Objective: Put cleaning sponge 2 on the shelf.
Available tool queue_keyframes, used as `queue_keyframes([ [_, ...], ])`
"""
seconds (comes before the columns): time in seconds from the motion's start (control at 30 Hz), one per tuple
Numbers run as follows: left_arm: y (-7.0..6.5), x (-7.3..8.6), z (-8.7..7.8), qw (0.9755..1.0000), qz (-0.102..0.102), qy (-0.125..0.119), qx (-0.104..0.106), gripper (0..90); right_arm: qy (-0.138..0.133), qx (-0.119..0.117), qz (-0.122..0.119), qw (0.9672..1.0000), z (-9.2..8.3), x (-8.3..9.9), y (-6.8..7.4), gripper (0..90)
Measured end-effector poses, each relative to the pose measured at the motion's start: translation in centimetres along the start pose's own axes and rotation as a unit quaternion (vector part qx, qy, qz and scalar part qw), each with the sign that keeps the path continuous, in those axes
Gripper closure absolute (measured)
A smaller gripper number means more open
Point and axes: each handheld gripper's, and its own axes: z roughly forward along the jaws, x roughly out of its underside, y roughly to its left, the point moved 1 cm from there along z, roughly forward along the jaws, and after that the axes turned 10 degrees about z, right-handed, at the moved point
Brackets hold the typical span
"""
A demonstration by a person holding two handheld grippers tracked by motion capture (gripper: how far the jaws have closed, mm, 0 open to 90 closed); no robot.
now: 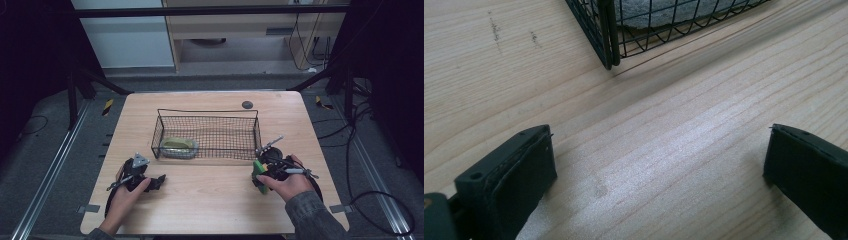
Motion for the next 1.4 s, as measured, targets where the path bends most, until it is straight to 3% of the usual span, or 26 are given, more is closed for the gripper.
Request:
queue_keyframes([
  [0.37, 0.0, 0.0, 0.0, 1.0, 0.0, 0.0, 0.0, 0.0, 0.012, 0.004, -0.005, 0.9999, 0.7, -1.3, -0.1, 14.4],
  [0.9, 0.0, 0.0, 0.0, 1.0, 0.0, 0.0, 0.0, 0.0, 0.025, -0.004, -0.002, 0.9997, 1.6, -1.3, -0.1, 22.1],
  [1.13, 0.0, 0.0, 0.0, 1.0, 0.0, 0.0, 0.0, 0.0, 0.04, -0.014, 0.002, 0.9991, 2.3, -1.2, -0.2, 34.8],
  [1.17, 0.0, 0.0, 0.0, 1.0, 0.0, 0.0, 0.0, 0.0, 0.044, -0.018, 0.007, 0.9988, 2.5, -1.3, -0.2, 42.1],
  [1.23, 0.0, 0.0, 0.0, 1.0, 0.0, 0.0, 0.0, 0.0, 0.043, -0.017, 0.004, 0.9989, 2.6, -1.4, -0.3, 45.9],
  [1.27, 0.0, 0.0, 0.0, 1.0, 0.0, 0.0, 0.0, 0.0, 0.041, -0.022, 0.002, 0.9989, 2.3, -1.5, -0.4, 57.3],
  [1.4, 0.0, 0.0, 0.0, 1.0, 0.0, 0.0, 0.0, 0.0, 0.038, -0.027, -0.004, 0.9989, 1.9, -1.6, -0.7, 63.4],
])
